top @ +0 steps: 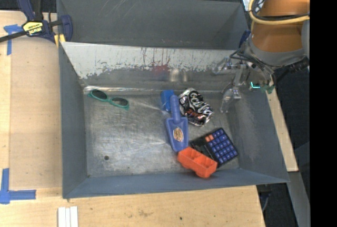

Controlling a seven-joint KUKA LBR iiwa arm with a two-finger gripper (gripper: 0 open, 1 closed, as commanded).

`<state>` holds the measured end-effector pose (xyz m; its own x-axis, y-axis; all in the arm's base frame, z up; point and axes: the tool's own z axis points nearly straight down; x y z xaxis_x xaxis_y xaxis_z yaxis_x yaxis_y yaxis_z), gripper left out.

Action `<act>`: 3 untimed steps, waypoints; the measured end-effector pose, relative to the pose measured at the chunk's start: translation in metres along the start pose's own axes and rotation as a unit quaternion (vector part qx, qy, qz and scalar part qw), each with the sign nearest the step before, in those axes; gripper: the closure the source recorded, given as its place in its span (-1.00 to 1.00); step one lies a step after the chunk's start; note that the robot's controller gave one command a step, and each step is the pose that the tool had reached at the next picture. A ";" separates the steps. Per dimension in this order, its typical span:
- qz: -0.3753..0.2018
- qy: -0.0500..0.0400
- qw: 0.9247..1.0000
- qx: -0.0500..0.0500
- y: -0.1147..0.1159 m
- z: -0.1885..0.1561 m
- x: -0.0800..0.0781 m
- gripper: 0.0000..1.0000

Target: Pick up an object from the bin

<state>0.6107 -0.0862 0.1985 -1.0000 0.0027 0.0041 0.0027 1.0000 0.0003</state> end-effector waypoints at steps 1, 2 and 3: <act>-0.001 -0.004 1.000 0.001 0.000 -0.005 -0.002 -1.00; 0.031 -0.006 1.000 0.000 0.014 0.069 0.002 -1.00; 0.029 -0.002 1.000 0.000 0.020 0.105 0.008 -1.00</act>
Offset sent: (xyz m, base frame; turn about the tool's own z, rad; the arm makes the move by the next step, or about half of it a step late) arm -0.0072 0.0250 -0.1285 0.1054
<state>0.6028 -0.0665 0.0934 -0.9982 0.0605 0.0001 0.0605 0.9982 0.0000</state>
